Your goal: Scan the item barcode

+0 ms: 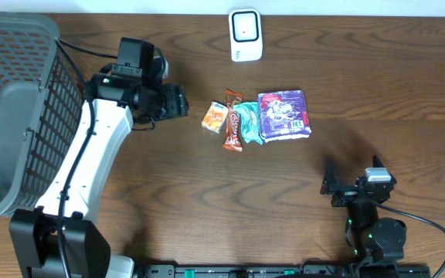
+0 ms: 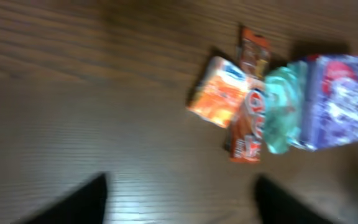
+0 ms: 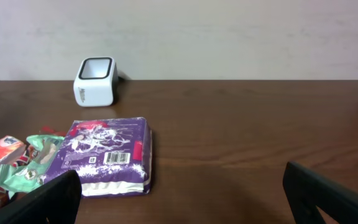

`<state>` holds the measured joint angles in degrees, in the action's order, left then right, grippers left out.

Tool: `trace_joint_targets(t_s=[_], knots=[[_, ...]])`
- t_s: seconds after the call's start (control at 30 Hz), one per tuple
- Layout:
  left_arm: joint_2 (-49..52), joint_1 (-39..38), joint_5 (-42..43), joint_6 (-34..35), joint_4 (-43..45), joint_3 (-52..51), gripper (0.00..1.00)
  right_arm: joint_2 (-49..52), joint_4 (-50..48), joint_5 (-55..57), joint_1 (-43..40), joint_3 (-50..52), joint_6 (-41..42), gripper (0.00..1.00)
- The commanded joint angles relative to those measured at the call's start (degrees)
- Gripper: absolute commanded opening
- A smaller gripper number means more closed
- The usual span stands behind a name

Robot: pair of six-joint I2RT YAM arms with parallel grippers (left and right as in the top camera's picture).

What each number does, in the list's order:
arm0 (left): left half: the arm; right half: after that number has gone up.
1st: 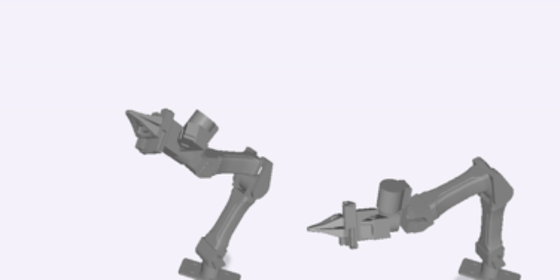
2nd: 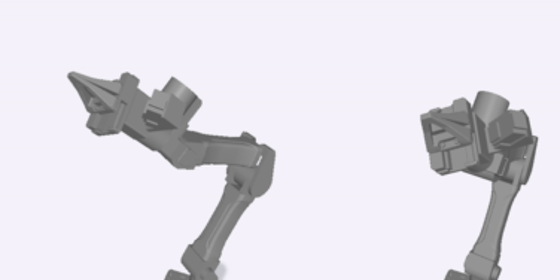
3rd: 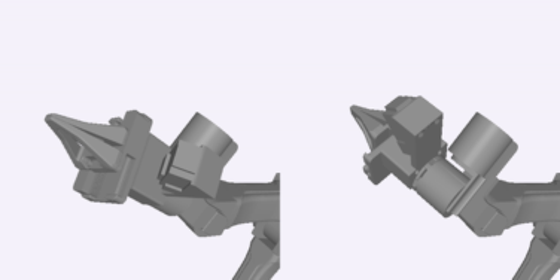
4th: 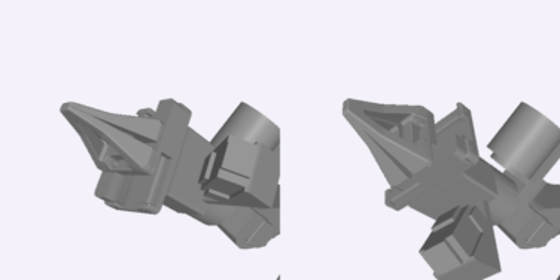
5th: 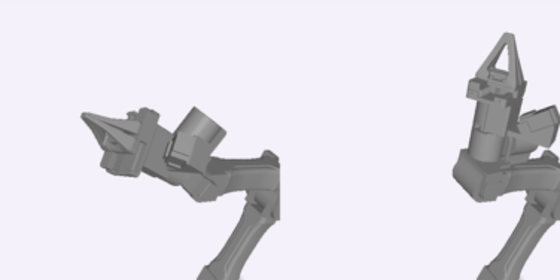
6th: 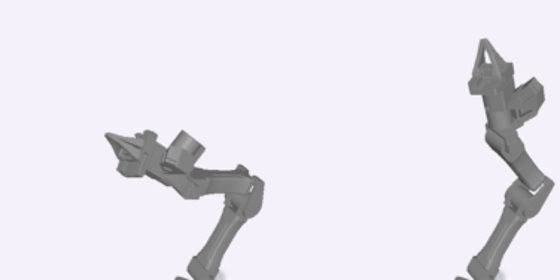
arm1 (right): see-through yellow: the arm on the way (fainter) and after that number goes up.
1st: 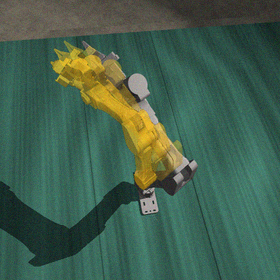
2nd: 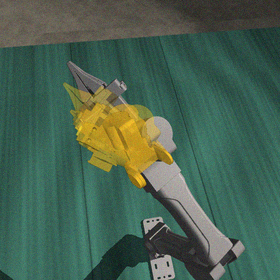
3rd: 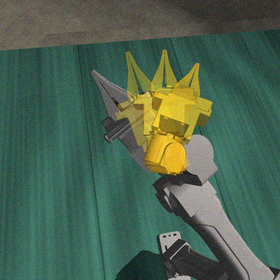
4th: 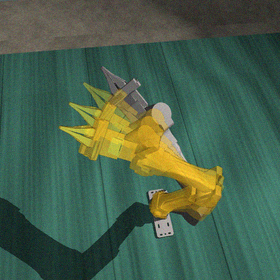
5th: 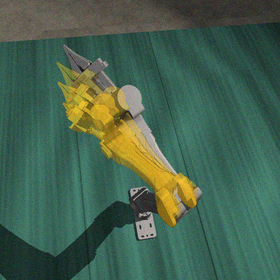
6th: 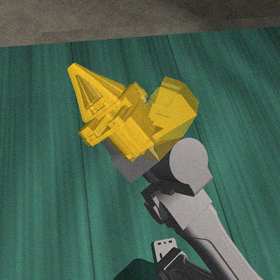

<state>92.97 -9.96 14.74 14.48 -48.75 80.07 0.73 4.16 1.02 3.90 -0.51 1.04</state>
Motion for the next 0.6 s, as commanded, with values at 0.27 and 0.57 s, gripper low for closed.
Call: trace_joint_targets(t_s=[0.27,0.57], knots=[[-0.48,0.09,-8.81,-1.14,-2.43,-0.24,0.98,-0.24,0.09,-0.09,0.37,0.2,0.59,0.99],[-0.48,0.09,-8.81,-1.14,-2.43,-0.24,0.98,-0.24,0.09,-0.09,0.37,0.2,0.59,0.99]])
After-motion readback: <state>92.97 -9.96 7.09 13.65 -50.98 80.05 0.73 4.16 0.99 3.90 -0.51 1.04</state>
